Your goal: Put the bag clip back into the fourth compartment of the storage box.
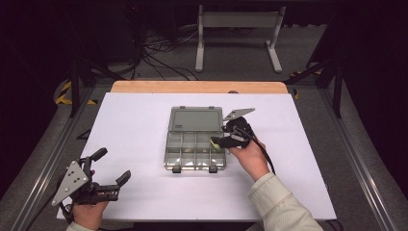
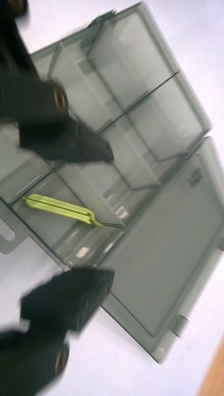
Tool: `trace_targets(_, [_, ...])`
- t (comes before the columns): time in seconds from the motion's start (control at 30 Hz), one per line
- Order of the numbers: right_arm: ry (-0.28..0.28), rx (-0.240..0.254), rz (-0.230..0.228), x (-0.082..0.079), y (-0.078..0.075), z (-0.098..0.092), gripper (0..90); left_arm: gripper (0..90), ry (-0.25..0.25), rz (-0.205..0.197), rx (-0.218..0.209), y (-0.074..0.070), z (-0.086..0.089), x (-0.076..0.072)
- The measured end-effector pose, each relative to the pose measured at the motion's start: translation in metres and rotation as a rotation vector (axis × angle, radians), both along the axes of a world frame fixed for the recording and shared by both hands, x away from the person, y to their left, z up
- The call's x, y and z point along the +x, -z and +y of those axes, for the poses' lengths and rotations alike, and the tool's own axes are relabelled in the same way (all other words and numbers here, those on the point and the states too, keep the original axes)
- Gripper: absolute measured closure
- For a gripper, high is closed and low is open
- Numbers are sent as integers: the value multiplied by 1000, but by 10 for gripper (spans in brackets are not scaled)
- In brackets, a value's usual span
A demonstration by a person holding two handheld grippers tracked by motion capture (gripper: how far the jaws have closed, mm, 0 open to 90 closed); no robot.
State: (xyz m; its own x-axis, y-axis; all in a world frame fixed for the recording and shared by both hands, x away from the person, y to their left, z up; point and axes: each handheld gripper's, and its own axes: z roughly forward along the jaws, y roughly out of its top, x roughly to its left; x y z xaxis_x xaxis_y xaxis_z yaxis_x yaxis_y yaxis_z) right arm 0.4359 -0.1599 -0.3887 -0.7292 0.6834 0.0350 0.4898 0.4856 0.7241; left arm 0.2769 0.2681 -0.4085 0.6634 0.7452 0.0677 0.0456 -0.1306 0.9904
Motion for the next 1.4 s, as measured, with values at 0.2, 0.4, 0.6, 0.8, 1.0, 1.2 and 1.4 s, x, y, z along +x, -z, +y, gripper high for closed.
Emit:
trace_targets(0.2, [-26, 38, -72, -11, -17, -4, 209, 0, -5, 4, 3, 1, 1, -3])
trace_targets(0.4, [-65, 43, -122, -24, -32, -3, 186, 0, -21, -1, -4, 1, 7, -6])
trace_targets(0.6, [-86, 51, -152, -32, -40, -3, 166, 0, -20, -2, -6, 1, 7, -6])
trace_targets(0.8, [-100, 62, -177, -43, -49, -7, 149, 0, -16, 3, 0, 1, 7, -5])
trace_targets(1.0, [-105, 98, -223, -58, -59, -20, 111, 0, -22, -1, -2, 1, 7, -7])
trace_targets(1.2, [-96, 117, -274, -72, -66, -36, 83, 0, -20, -3, -1, 1, 6, -7])
trace_targets(1.4, [-64, 143, -321, -86, -69, -57, 64, 0, -19, 0, -3, 1, 6, -6])
